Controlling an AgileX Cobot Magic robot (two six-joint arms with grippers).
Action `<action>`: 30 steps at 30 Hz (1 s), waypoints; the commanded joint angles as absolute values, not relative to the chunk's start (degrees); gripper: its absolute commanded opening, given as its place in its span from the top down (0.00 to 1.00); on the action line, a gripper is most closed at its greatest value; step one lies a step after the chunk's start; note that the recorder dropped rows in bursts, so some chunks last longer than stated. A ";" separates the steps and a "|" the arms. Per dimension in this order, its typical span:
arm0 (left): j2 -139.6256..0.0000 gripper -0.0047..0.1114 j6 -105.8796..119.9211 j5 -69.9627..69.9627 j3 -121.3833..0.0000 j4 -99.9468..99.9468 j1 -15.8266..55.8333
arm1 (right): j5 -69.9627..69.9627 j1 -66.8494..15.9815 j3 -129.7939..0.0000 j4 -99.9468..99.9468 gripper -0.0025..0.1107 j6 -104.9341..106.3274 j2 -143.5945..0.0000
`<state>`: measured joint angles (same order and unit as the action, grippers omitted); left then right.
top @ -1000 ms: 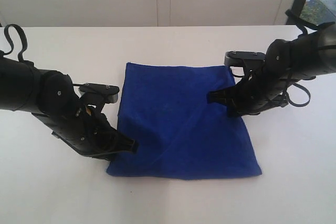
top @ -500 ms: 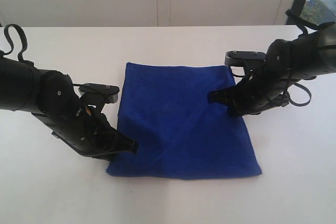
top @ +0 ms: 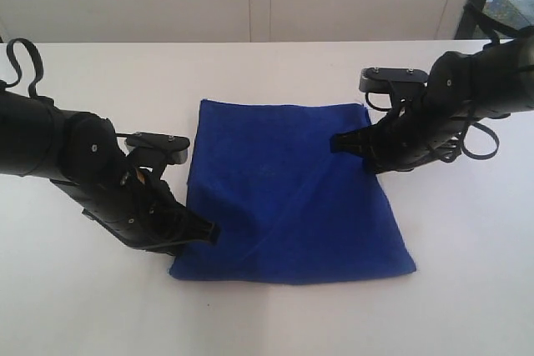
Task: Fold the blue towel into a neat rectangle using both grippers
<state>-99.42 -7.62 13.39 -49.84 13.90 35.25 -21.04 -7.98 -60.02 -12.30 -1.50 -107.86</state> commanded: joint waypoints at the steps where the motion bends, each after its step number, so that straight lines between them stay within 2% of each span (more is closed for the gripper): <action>1: -99.42 0.96 -7.50 14.61 -50.02 14.36 35.58 | -21.43 -7.98 -59.91 -11.86 0.91 -1.19 -107.49; 4: -99.42 0.96 -7.50 14.61 -50.02 14.36 35.58 | -21.82 -7.98 -59.91 -11.74 0.90 -1.19 -107.49; 9: -99.42 0.96 -7.50 14.61 -50.02 14.36 35.58 | -22.75 -7.98 -59.91 -11.74 0.74 -1.19 -107.70; 10: -99.42 0.96 -7.50 14.61 -50.02 14.36 35.58 | -22.61 -7.98 -59.91 -11.74 0.74 -1.19 -107.81; 24: -99.42 0.96 -7.50 14.75 -50.02 14.36 35.58 | -21.22 -7.98 -59.91 -11.96 0.74 -1.19 -108.56; 27: -99.42 0.96 -7.50 14.75 -50.02 14.36 35.58 | -21.05 -7.98 -59.91 -11.96 0.78 -1.19 -108.42; 30: -99.42 0.96 -7.50 14.75 -50.02 14.36 35.58 | -21.17 -7.98 -59.91 -11.96 0.88 -1.19 -107.59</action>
<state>-99.42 -7.62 13.49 -49.84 13.90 35.25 -21.69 -7.98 -60.02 -12.30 -1.50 -108.73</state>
